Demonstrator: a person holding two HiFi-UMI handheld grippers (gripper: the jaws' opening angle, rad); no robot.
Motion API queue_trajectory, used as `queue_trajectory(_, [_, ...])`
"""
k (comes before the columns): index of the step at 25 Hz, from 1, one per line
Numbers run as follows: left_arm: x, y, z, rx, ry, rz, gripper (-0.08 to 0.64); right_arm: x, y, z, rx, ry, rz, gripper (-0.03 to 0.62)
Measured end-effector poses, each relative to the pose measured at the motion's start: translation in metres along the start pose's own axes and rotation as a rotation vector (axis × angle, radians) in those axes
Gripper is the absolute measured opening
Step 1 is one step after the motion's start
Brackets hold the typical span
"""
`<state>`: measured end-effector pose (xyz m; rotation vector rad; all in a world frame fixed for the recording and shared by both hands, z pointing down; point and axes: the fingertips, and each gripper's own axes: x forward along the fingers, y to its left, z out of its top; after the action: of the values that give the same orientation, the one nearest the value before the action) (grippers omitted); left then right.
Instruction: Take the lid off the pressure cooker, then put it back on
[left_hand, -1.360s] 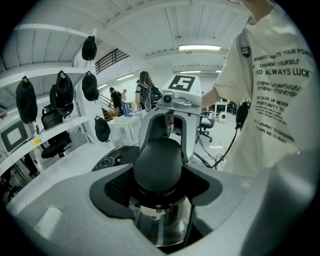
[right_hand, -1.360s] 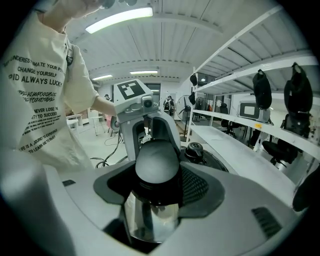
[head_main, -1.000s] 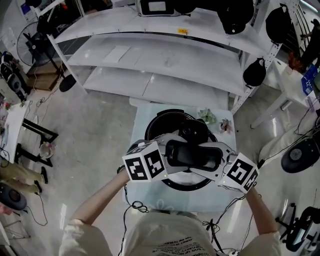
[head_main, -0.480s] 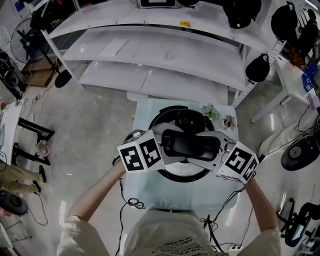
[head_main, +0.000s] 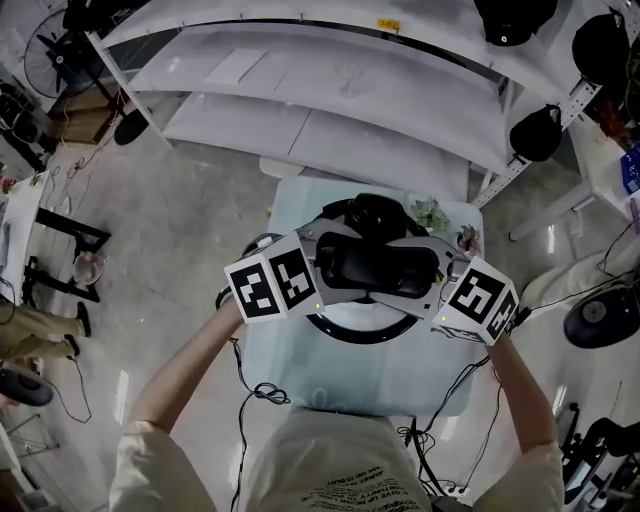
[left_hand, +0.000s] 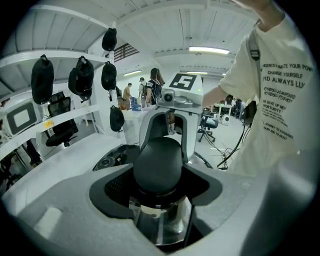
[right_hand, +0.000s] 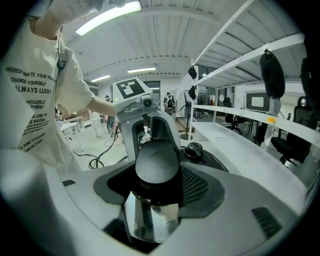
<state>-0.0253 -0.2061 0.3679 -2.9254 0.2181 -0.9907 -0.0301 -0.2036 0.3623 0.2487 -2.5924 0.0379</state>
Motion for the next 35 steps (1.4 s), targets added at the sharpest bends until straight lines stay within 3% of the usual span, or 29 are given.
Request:
queue_trajectory(21, [0.012, 0.02, -0.02, -0.118, 0.006, -0.01, 0.296, 0.019, -0.02, -0.015, 0.05, 0.016, 0.112, 0.272])
queue_trajectory(35, [0.019, 0.018, -0.026, -0.111, 0.009, -0.011, 0.296, 0.023, -0.019, -0.023, 0.048, 0.009, 0.126, 0.273])
